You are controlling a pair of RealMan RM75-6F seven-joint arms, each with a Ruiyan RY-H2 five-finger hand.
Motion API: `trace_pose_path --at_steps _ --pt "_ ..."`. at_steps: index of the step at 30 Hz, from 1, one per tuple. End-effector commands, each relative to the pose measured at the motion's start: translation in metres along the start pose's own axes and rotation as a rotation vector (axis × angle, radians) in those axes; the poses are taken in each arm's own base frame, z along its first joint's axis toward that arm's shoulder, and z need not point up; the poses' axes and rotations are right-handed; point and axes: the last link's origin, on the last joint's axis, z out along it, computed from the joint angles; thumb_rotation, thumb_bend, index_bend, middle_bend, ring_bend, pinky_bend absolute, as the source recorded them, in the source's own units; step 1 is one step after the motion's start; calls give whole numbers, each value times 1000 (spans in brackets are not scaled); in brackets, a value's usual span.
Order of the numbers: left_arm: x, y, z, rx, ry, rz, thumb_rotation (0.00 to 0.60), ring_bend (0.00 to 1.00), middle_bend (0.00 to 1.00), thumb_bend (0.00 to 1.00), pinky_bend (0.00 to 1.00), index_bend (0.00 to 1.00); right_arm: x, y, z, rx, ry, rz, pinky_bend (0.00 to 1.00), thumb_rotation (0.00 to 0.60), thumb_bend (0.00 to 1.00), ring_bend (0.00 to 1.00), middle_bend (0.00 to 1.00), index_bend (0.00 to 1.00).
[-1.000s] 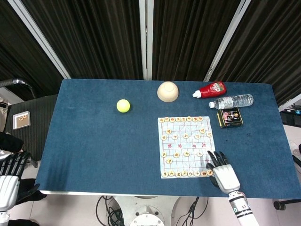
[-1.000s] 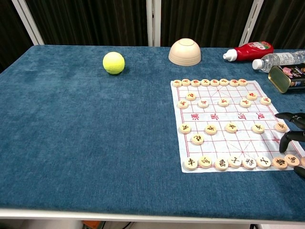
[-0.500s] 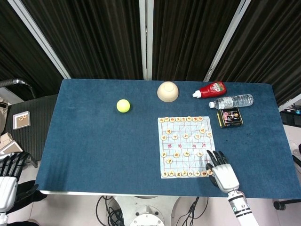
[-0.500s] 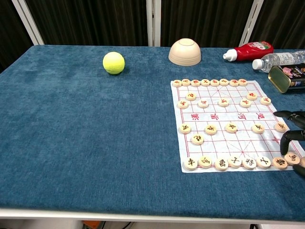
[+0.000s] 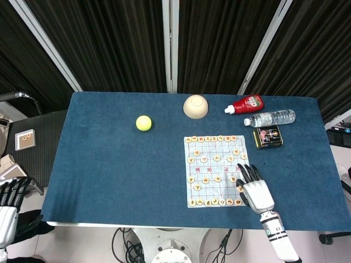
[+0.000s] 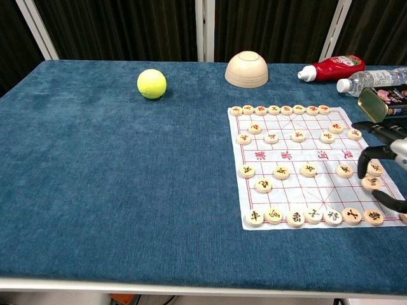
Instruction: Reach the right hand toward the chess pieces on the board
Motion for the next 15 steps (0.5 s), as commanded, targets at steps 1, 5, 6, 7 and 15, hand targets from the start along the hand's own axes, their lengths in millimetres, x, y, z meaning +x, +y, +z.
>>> trace_pose_path --at_steps 1,5,6,7,15 --pt "0 -1 0 3 3 0 600 0 20 119 18 34 -2 -5 8 8 0 -7 0 600 305 0 0 546" --pt "0 -2 0 6 -1 -1 600 0 20 119 18 34 -5 -10 13 23 -2 -12 0 600 305 0 0 540" --pt "0 -2 0 7 -3 -1 600 0 20 119 18 34 -5 -11 14 27 -3 -14 0 600 305 0 0 534" --pt "-1 -3 0 8 -4 0 600 0 20 119 18 34 -5 -12 14 31 -5 -16 0 600 306 0 0 525" --pt "0 -3 0 7 -4 -1 600 0 20 119 18 34 -6 -10 11 31 -23 -28 0 600 299 0 0 428"
